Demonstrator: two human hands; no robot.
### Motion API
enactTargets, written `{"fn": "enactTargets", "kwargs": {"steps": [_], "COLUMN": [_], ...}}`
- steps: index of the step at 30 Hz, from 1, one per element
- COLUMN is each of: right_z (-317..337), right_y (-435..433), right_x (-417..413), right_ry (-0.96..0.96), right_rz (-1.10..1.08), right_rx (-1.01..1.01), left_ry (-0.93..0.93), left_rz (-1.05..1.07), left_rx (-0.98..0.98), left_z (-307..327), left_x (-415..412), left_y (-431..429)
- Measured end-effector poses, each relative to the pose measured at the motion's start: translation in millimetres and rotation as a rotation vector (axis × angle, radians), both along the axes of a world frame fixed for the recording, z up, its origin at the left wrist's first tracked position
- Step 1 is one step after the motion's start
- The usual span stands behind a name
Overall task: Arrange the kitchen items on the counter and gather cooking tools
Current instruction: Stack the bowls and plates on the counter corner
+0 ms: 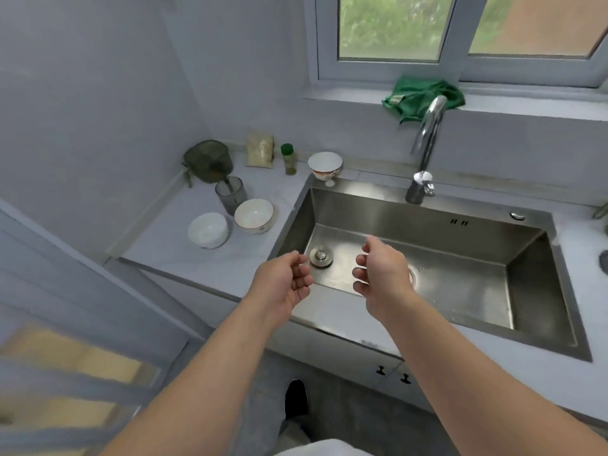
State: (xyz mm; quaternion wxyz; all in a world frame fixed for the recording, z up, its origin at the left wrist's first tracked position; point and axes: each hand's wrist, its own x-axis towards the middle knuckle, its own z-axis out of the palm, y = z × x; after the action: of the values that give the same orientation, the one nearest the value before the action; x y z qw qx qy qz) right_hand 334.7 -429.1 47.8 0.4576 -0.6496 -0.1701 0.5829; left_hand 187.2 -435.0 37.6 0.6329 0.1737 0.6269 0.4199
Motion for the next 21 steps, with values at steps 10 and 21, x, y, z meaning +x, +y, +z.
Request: {"fn": "enactTargets", "kwargs": {"steps": [10,21], "right_z": [-6.7,-41.4], "right_y": [135.0,258.1], "right_x": [-88.9,-104.5], "right_ry": [-0.044,-0.037], "right_rz": [-0.092,-0.131], "right_rx": [-0.075,-0.174], "left_ry": [-0.039,-0.067], "left_rz": [-0.002,0.119], "left_rx": [-0.214,-0.421], "left_z": [-44.8,-120.2], "left_x": [-97.9,-127.3], "left_y": [163.1,254.5]}}
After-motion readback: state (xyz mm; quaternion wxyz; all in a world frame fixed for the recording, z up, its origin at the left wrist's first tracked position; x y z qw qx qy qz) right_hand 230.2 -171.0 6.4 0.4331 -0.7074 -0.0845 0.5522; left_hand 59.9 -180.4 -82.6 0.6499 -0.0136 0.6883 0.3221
